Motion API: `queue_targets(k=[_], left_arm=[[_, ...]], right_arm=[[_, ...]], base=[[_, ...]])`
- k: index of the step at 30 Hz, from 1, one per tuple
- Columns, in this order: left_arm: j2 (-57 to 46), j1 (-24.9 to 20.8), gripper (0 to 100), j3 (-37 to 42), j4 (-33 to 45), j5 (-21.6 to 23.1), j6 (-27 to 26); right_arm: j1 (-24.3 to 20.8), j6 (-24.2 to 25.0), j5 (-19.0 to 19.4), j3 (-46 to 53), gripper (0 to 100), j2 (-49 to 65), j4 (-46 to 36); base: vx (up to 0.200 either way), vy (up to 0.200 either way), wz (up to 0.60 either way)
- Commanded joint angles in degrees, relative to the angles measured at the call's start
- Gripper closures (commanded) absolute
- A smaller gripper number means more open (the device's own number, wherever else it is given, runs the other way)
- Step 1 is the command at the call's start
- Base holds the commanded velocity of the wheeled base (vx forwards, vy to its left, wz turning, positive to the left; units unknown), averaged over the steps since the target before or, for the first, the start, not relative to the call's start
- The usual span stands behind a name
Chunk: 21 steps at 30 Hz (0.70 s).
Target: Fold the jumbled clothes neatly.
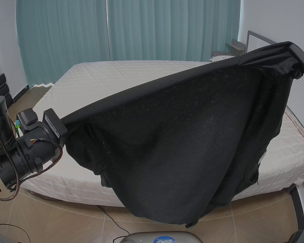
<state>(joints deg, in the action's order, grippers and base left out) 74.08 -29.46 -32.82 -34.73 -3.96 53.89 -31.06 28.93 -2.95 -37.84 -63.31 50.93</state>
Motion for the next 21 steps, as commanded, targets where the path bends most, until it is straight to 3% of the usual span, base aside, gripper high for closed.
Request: queue_targets(k=[1, 6, 13, 21], left_arm=[[5.5, 1.1, 100, -0.3, -0.2, 0.1, 0.3], [9.0, 1.8, 100, 0.2, 0.4, 0.2, 0.1], [12.1, 3.5, 100, -0.7, -0.3, 0.3, 0.1], [17.1, 5.1, 100, -5.9, -0.3, 0.2, 0.1]], right_arm=[[4.4, 1.7, 0.5, -4.3, 100, -10.1, -1.9], [8.7, 2.2, 3.6, -5.7, 100, -21.9, 4.0], [10.8, -0.5, 3.7, -10.3, 100, -35.7, 14.5], [11.5, -0.6, 3.7, -15.2, 100, -38.3, 14.5]], base=[[0.0, 0.0, 0.0], [0.0, 0.0, 0.0], [0.2, 0.0, 0.0], [0.2, 0.0, 0.0]])
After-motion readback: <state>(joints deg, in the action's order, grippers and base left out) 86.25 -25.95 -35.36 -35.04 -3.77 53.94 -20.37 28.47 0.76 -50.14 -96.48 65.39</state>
